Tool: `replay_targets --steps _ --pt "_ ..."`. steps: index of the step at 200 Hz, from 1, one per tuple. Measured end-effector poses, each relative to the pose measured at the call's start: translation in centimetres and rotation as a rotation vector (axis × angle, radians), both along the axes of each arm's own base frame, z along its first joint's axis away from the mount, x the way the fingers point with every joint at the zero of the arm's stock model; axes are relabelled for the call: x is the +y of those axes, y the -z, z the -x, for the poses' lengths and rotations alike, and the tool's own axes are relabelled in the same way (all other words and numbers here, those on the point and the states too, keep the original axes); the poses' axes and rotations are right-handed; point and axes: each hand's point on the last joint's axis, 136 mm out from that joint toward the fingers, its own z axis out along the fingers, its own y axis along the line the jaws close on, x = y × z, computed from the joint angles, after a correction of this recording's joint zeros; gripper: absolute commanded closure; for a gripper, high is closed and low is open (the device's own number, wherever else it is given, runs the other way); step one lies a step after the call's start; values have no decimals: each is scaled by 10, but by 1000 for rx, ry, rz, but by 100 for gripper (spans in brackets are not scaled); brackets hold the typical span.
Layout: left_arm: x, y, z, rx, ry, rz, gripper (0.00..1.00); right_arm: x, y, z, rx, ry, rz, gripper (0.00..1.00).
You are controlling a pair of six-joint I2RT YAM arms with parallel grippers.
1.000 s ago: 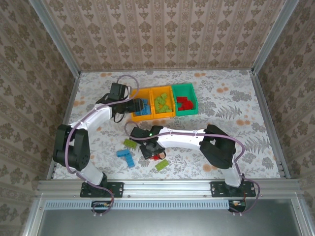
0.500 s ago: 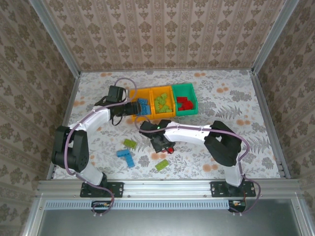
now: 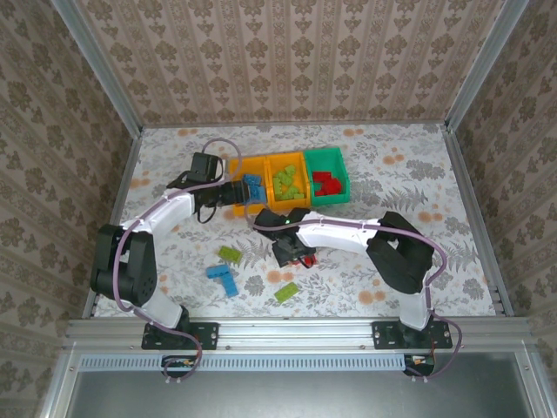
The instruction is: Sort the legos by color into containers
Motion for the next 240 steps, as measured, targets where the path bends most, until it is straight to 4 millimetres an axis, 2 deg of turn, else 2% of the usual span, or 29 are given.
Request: replay_targets --steps 62,128,189,240 --pt "4 7 4 18 -6 -6 22 12 -5 5 -26 -62 -1 40" --pt "7 1 5 2 -13 -1 21 17 -5 -5 -33 -83 20 53" --pt "13 3 12 7 -24 -6 21 12 -4 -17 -35 -54 22 51" --pt "16 0 12 -3 -30 -6 21 14 -2 -18 -43 -52 11 42"
